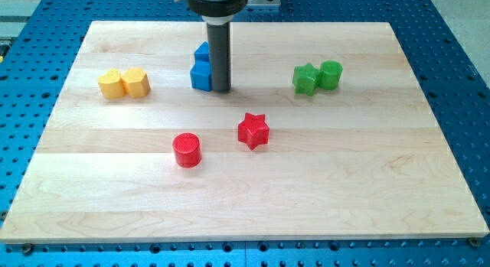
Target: Push the red star into the red circle
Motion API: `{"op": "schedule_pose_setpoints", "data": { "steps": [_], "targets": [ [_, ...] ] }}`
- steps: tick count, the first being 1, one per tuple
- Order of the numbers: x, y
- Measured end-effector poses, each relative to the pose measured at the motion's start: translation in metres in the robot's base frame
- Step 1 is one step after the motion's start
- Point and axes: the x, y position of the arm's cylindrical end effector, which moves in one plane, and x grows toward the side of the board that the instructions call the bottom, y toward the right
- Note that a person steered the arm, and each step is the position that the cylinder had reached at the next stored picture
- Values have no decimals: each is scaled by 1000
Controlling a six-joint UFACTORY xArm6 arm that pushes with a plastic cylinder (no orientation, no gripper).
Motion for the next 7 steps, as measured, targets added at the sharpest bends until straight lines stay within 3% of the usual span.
{"op": "schedule_pose_setpoints", "data": {
  "steps": [1,2,5,7],
  "targets": [
    [10,-12],
    [-17,-45],
    [-51,-41],
    [26,16]
  ]
}}
